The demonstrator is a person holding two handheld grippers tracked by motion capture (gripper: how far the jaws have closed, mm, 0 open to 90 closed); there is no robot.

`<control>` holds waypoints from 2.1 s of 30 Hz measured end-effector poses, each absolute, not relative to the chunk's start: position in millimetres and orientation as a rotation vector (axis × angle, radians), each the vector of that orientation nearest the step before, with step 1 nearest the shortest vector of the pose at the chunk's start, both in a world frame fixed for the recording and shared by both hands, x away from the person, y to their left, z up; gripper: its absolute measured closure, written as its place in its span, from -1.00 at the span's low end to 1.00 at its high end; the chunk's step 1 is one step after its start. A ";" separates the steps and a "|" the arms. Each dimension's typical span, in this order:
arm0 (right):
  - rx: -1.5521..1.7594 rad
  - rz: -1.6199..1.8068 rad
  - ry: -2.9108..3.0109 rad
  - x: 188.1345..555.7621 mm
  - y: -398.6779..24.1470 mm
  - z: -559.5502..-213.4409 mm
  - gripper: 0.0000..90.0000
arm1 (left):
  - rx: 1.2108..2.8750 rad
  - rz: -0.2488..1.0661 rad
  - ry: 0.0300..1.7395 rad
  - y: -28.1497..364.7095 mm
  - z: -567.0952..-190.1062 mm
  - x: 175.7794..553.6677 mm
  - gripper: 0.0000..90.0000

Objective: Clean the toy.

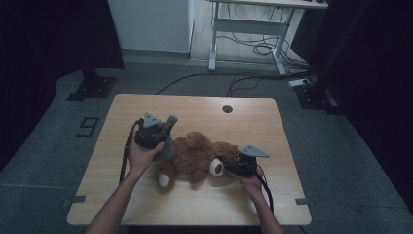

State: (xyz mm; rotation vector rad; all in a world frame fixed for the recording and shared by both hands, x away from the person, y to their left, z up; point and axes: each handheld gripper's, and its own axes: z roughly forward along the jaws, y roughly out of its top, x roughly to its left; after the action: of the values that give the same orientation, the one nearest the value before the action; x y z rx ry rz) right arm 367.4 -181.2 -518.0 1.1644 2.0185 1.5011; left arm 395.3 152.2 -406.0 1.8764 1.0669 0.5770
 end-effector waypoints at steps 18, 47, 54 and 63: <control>1.159 1.503 2.013 367.0 -181.4 -518.5 -0.04 | 2.101 0.451 0.779 -22.4 -403.0 393.1 0.73; 1.174 1.527 2.002 367.7 -183.4 -520.6 -0.04 | 2.095 0.558 1.141 129.5 -453.8 413.5 0.75; 1.162 1.520 2.001 366.5 -181.6 -520.2 -0.03 | 2.015 0.465 1.208 163.1 -475.9 406.1 0.75; 1.142 1.488 1.990 364.9 -175.5 -515.7 0.19 | 1.943 0.366 1.199 155.5 -472.1 406.9 0.75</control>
State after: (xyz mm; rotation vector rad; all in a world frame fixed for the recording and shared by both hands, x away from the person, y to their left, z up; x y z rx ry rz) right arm 364.9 -175.5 -515.7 1.1425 1.9897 1.4884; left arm 406.9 155.5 -472.1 1.9427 1.1988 0.3659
